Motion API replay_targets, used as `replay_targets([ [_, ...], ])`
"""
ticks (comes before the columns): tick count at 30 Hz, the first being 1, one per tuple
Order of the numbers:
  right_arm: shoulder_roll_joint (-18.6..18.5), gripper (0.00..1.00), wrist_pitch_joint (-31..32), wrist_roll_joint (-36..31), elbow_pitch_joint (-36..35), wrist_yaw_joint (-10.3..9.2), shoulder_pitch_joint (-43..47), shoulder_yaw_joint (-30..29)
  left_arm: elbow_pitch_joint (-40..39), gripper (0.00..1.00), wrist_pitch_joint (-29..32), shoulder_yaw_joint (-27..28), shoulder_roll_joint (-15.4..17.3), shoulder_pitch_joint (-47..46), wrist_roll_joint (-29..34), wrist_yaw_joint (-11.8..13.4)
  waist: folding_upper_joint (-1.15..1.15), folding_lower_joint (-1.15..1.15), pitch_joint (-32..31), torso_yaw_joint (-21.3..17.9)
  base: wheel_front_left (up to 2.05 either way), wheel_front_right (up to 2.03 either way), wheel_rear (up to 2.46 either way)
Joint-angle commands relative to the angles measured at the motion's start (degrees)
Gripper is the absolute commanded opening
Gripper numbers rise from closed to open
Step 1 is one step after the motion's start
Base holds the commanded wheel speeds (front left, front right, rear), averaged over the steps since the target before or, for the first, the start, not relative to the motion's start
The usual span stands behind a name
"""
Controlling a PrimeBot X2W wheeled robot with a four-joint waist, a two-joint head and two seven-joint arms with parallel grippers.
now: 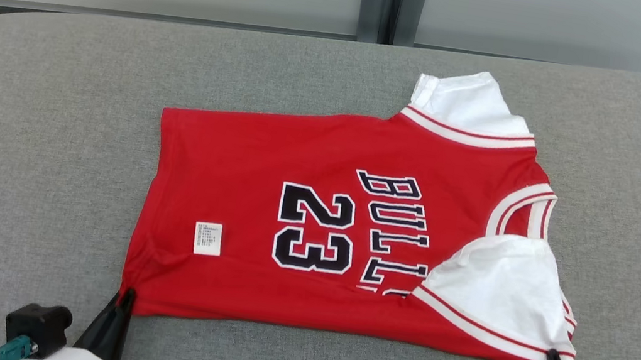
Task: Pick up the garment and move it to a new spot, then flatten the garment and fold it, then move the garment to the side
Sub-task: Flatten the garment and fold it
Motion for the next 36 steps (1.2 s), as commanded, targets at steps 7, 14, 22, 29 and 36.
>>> replay_targets([
  [7, 3.6, 0.00, 5.6, -1.8, -8.7, -0.04, 10.5, -4.5, -7.4, 0.00, 5.8, 0.2, 1.6, 7.3, -2.1, 2.4, 0.00, 0.00, -2.5, 0.4, 0.00, 0.00, 0.00],
  [14, 5.2, 0.22, 7.9, -3.6, -12.0, -0.04, 13.6, -6.2, -9.4, 1.00, 8.0, -0.1, 1.2, 9.7, -2.8, 3.7, 0.00, 0.00, -3.4, -0.1, 0.00, 0.00, 0.00],
  [22, 2.9, 1.00, 2.9, -9.6, -15.7, -0.02, 6.9, -7.2, -11.8, 1.00, 4.0, 0.1, 1.0, 7.9, 1.0, 7.1, 0.00, 0.00, -4.0, -1.0, 0.00, 0.00, 0.00],
  [29, 1.6, 1.00, 3.5, -15.1, -21.1, -0.02, 2.6, -8.0, -15.0, 1.00, -5.7, 1.0, 0.4, 4.5, 5.7, 9.3, 0.00, 0.00, -5.2, -1.0, 0.00, 0.00, 0.00],
  [36, 2.4, 1.00, 6.2, -16.5, -25.0, -0.02, 3.0, -7.9, -16.3, 1.00, -7.9, 0.5, 0.9, 2.5, 7.7, 9.4, 0.00, 0.00, -5.5, -0.9, 0.00, 0.00, 0.00],
])
